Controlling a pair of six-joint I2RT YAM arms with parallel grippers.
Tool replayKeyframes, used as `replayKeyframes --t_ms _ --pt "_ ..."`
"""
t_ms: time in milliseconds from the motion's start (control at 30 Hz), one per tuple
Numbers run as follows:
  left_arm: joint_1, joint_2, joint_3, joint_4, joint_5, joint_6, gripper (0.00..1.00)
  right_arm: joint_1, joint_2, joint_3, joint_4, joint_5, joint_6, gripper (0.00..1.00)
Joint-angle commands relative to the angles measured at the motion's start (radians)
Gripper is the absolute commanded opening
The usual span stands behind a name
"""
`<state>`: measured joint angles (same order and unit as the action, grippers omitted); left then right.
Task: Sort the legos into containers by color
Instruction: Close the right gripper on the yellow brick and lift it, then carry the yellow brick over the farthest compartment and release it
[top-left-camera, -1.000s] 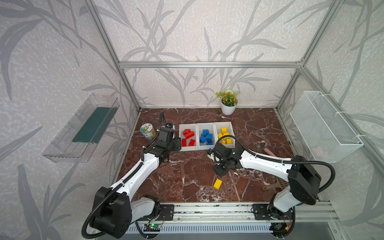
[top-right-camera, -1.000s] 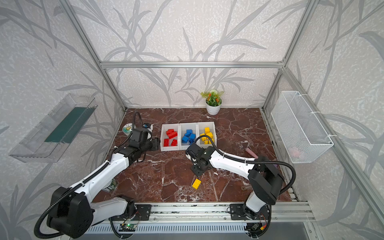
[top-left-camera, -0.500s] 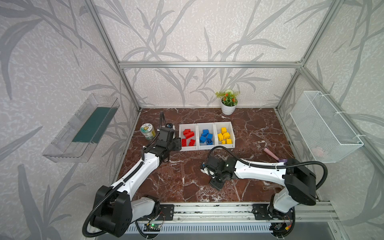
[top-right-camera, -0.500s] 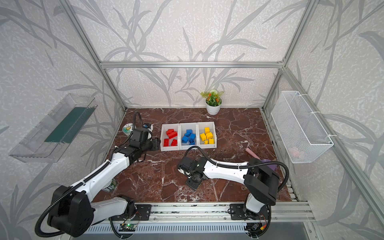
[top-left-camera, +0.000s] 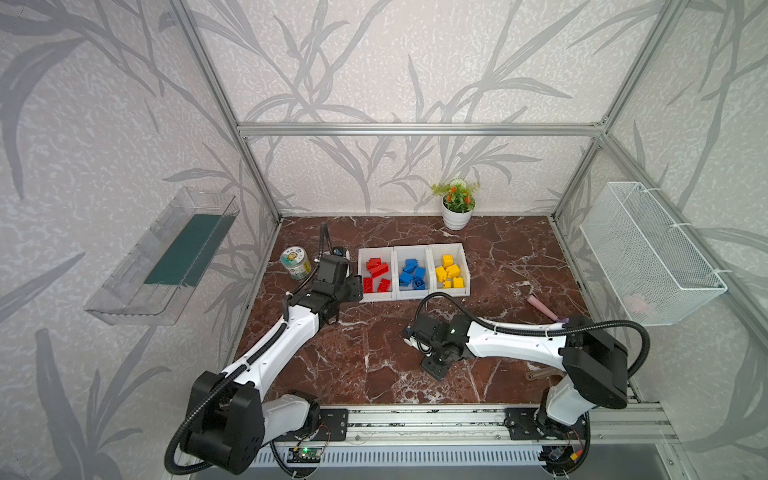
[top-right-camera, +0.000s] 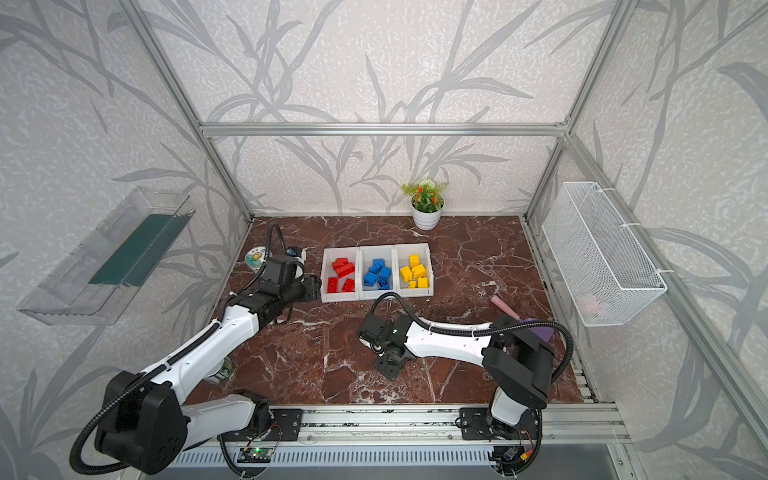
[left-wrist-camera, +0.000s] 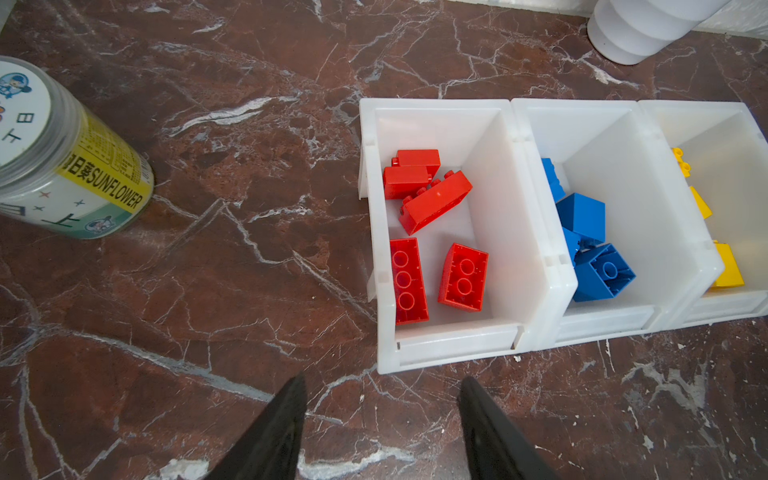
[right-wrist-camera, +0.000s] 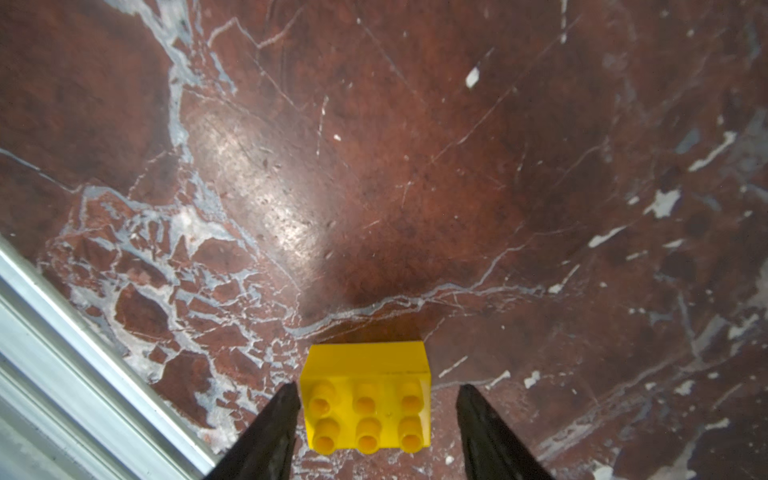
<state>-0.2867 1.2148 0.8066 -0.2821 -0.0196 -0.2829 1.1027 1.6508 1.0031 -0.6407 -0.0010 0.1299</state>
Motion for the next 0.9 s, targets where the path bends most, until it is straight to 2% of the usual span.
replayKeyframes --t_ms 0,333,600,767,867 --pt "0.004 0.003 -0.011 0.000 0.003 -0.010 0.61 0.006 0.011 -0.020 -0.019 -0.003 0.005 0.62" --pt "0.004 0.005 -0.010 0.000 0.004 -0.010 0.62 0.006 0.038 -0.044 0.009 -0.014 0.014 0.60" --pt "0.004 0.010 -0.005 0.000 0.005 -0.011 0.61 0.006 0.050 -0.027 0.005 0.017 0.021 0.45" --pt "0.004 0.005 0.000 -0.003 0.001 -0.007 0.61 -0.005 0.033 0.036 -0.033 0.062 -0.042 0.41" --pt "0.004 0.005 -0.001 0.000 -0.002 -0.006 0.62 -0.063 0.026 0.104 -0.031 0.105 -0.104 0.41"
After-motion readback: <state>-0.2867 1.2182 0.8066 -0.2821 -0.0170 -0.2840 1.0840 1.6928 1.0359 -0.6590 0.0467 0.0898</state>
